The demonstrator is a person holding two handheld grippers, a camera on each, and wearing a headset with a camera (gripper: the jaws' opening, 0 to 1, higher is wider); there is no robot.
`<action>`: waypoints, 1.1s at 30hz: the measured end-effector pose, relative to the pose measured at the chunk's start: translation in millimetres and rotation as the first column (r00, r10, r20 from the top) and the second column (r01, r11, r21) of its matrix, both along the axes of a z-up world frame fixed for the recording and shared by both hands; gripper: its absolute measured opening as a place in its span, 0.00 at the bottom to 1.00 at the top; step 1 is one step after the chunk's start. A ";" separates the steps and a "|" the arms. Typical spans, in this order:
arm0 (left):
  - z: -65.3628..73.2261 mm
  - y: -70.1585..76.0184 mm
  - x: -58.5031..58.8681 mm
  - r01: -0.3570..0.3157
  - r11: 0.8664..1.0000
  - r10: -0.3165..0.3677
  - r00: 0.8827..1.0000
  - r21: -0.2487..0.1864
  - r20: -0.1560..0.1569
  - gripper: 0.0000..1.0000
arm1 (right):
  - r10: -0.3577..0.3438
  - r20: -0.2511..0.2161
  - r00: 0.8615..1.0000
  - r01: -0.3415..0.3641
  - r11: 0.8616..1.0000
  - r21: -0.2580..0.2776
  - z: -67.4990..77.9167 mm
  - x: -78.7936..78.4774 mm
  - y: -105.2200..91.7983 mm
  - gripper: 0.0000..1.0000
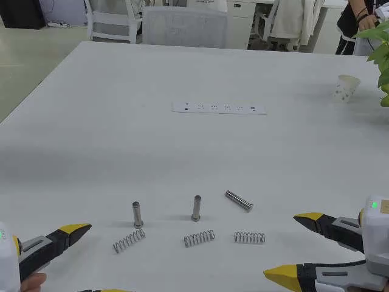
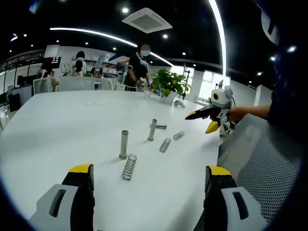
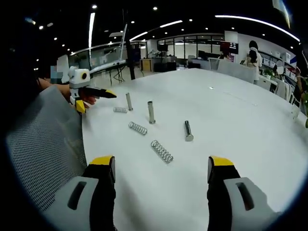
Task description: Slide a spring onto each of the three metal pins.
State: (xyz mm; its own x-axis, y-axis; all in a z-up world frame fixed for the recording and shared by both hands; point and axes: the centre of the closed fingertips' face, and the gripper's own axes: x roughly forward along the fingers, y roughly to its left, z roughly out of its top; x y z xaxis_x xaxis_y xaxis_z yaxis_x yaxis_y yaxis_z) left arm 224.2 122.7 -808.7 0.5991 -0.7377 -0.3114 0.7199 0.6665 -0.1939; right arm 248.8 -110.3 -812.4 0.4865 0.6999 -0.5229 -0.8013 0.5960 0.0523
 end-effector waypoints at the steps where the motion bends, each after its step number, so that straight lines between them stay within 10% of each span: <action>1: -0.1 -0.1 -0.1 0.001 1.000 -0.001 1.000 0.000 0.000 0.92 | 0.000 0.000 1.000 0.000 1.000 0.000 -0.1 -0.1 -0.2 0.76; 33: -1.9 -0.4 1.0 -0.002 1.000 0.002 1.000 0.005 -0.006 0.92 | 0.003 -0.011 1.000 -0.003 1.000 -0.007 -2.5 1.6 -2.1 0.75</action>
State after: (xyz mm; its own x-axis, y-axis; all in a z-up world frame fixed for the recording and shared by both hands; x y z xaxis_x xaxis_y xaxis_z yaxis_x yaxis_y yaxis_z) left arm 225.2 122.3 -810.6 0.5986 -0.7349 -0.3188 0.7173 0.6689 -0.1952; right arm 250.3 -112.4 -814.9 0.4788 0.6978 -0.5328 -0.8024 0.5941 0.0571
